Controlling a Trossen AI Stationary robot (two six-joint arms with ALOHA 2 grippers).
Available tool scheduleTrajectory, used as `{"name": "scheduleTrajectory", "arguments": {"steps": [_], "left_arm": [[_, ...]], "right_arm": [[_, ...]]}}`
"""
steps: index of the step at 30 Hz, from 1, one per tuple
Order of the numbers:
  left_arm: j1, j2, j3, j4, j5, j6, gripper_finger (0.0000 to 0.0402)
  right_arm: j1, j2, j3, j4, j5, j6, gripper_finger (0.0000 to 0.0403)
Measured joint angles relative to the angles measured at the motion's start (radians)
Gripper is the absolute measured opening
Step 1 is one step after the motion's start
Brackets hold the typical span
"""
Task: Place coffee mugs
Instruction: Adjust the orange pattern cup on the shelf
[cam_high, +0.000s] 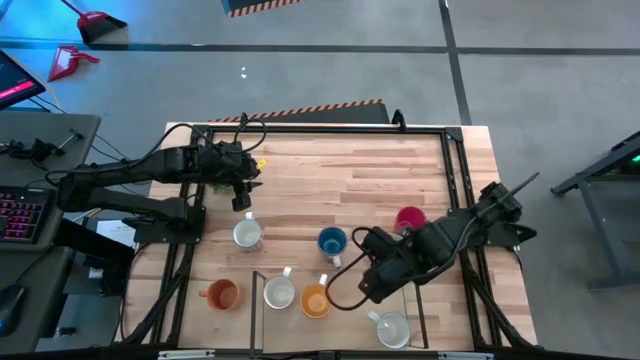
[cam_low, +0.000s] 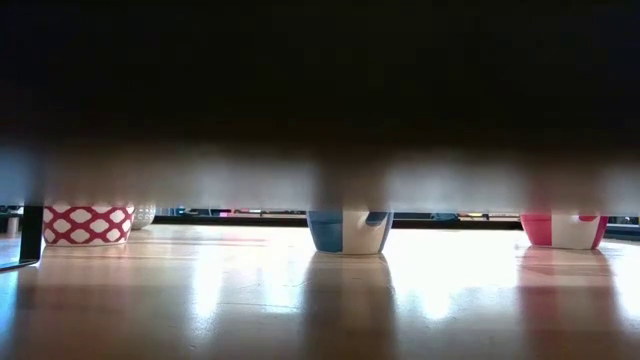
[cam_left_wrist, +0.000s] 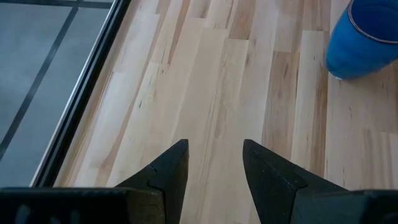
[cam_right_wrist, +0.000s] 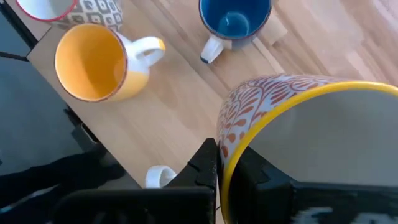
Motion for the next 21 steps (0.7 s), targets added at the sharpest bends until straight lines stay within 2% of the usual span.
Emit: {"name": "scheduleTrajectory", "arguments": {"steps": [3, 8, 11, 15, 21], "left_arm": [[0.000, 0.000, 0.000, 0.000, 0.000, 0.000, 0.0142], [0.000, 0.000, 0.000, 0.000, 0.000, -0.002, 0.0142], [0.000, 0.000, 0.000, 0.000, -0.001, -0.001, 0.0142], [0.000, 0.000, 0.000, 0.000, -0.002, 0.000, 0.0142], [0.000, 0.000, 0.000, 0.001, -0.012, 0.000, 0.0142]], "right_arm": [[-0.003, -0.003, -0.023, 0.007, 0.009, 0.027, 0.0000], [-0.008, -0.023, -0.198, 0.023, -0.044, 0.058, 0.0000], [-0.008, -0.073, -0.287, 0.099, -0.069, 0.059, 0.0000], [-0.007, -0.146, -0.409, 0.294, -0.065, 0.063, 0.0000], [-0.008, -0.208, -0.537, 0.422, -0.075, 0.114, 0.0000]]}}
